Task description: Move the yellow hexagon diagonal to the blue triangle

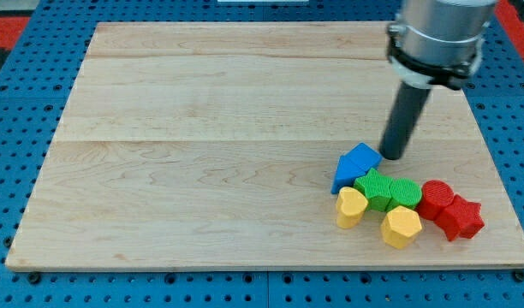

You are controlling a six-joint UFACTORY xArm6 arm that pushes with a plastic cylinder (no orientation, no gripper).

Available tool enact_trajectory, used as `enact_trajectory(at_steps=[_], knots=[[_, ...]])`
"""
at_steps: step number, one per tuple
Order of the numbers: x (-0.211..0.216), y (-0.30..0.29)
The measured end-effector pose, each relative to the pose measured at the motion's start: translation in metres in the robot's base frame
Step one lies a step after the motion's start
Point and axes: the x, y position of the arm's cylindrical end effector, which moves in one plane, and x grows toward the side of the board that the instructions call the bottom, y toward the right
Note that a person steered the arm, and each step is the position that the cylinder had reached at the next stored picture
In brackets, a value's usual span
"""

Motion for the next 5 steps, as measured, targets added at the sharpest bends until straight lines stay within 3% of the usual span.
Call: enact_trajectory(at_steps=[1, 3, 5], knots=[[0.012, 0.063], [0.13, 0.138], [0.132, 0.101]])
